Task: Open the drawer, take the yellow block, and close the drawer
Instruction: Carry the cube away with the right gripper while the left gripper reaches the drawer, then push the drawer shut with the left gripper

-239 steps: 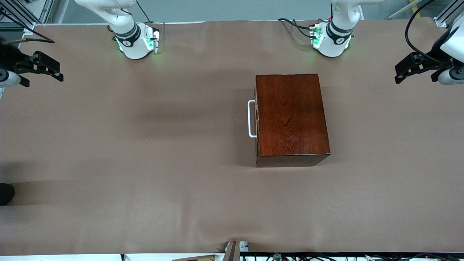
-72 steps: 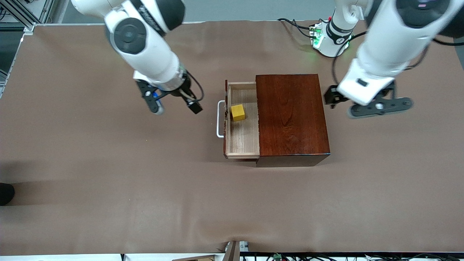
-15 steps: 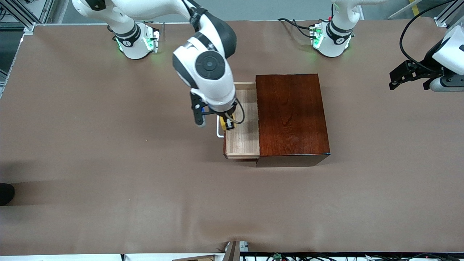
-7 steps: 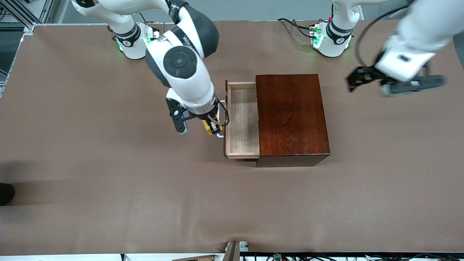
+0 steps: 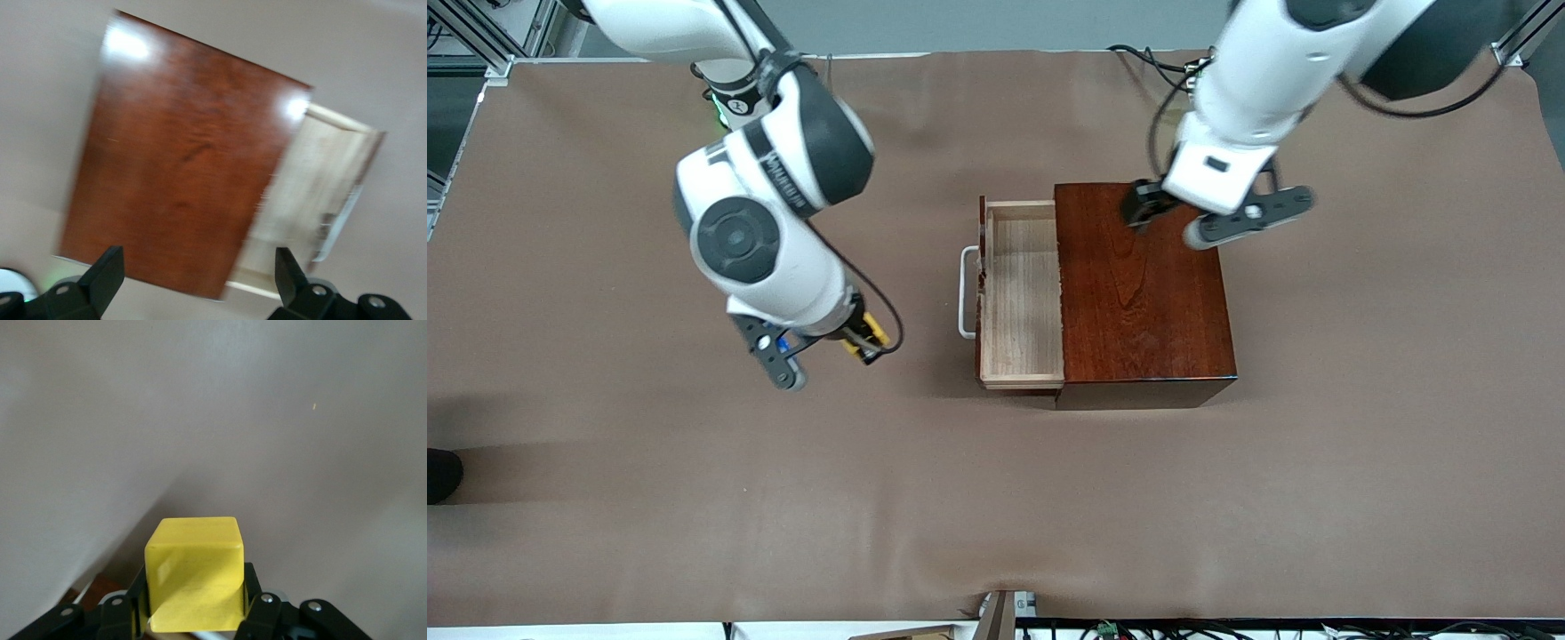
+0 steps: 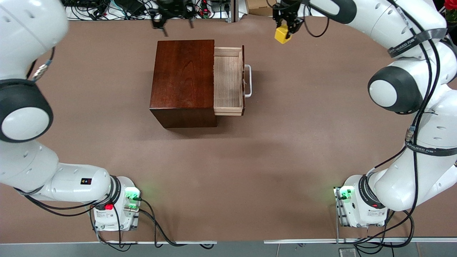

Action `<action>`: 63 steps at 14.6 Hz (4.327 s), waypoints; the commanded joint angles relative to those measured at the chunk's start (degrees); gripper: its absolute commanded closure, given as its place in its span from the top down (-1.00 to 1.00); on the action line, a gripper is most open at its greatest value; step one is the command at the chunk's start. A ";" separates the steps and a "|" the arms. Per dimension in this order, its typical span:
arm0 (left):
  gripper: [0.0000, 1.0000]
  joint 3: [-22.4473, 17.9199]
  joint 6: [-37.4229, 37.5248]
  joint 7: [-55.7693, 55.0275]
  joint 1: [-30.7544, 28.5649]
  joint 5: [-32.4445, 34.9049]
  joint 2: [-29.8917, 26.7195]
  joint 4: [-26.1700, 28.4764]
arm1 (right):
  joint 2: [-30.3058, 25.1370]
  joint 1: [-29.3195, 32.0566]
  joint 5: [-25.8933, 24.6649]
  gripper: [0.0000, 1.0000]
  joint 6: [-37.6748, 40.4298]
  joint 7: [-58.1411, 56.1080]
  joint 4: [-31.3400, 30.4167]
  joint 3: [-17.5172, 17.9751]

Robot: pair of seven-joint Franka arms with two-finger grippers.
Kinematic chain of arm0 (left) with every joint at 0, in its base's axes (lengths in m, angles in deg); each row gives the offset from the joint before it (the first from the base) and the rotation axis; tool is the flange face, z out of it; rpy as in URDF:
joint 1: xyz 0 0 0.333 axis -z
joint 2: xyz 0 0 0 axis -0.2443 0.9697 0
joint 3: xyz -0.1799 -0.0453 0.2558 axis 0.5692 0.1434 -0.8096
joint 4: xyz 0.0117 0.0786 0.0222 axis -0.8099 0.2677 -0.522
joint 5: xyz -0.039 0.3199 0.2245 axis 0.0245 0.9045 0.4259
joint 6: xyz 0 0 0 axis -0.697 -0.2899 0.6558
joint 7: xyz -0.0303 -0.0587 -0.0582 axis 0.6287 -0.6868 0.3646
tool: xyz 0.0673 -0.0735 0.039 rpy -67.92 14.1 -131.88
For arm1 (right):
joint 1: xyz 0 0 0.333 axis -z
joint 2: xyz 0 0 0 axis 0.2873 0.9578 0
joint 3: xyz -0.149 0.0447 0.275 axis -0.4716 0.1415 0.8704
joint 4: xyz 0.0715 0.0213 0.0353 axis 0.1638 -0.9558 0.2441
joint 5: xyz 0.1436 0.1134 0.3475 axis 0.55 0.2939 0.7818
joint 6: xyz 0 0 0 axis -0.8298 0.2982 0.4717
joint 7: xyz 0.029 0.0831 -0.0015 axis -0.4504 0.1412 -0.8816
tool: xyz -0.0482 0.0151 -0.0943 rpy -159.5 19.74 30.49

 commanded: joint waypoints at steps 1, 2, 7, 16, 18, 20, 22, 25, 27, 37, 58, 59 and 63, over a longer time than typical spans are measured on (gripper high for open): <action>1.00 -0.09 -5.09 -9.83 5.21 0.00 9.01 -7.71 | -6.41 4.21 -0.24 -1.00 -0.77 -9.09 -9.31 0.84; 1.00 -0.26 -7.81 -12.21 6.80 0.26 10.77 -8.33 | -7.03 5.53 -0.24 -1.00 -0.87 -11.82 -10.99 0.84; 1.00 -2.36 -17.93 -28.37 16.45 6.67 19.56 -13.24 | -9.05 10.37 -0.24 -1.00 -1.66 -24.03 -16.09 0.84; 1.00 -29.35 -32.34 -44.12 43.99 6.68 29.50 -15.98 | -16.25 18.10 -2.88 -1.00 -12.00 -46.18 -33.47 0.84; 1.00 -30.49 -35.34 -49.12 45.83 6.68 32.31 -15.98 | -17.49 20.47 -2.88 -1.00 -15.97 -51.54 -38.05 0.75; 1.00 -33.82 -35.61 -51.07 49.51 6.68 34.25 -16.07 | -17.76 23.46 -2.88 -1.00 -16.51 -56.99 -39.91 0.84; 1.00 -35.50 -35.52 -53.00 51.37 6.68 35.57 -15.98 | -17.93 26.18 -2.88 -1.00 -16.68 -62.44 -41.23 0.75; 1.00 -35.51 -34.39 -53.36 51.46 6.77 36.45 -15.46 | -18.11 31.19 -2.96 -1.00 -22.90 -71.49 -46.14 0.75; 1.00 -35.60 -31.93 -53.36 51.55 6.94 36.80 -15.46 | -18.02 34.71 -2.96 -1.00 -27.65 -77.65 -48.87 0.75; 1.00 -37.62 -21.21 -53.10 51.11 7.03 35.49 -15.37 | -16.18 37.27 -5.25 -1.00 -40.24 -78.29 -59.25 0.57; 1.00 -37.71 -4.06 -54.95 47.86 6.86 33.73 -13.79 | -11.25 37.71 -5.16 1.00 -37.70 -78.73 -55.30 1.19; 1.00 -37.71 -3.80 -54.95 47.60 6.86 33.73 -13.79 | -11.95 37.53 -5.07 1.00 -37.34 -78.64 -54.95 1.28; 1.00 -37.62 -3.62 -54.34 47.51 6.33 33.73 -14.14 | -15.81 35.26 -5.07 1.00 -33.14 -78.82 -51.71 2.42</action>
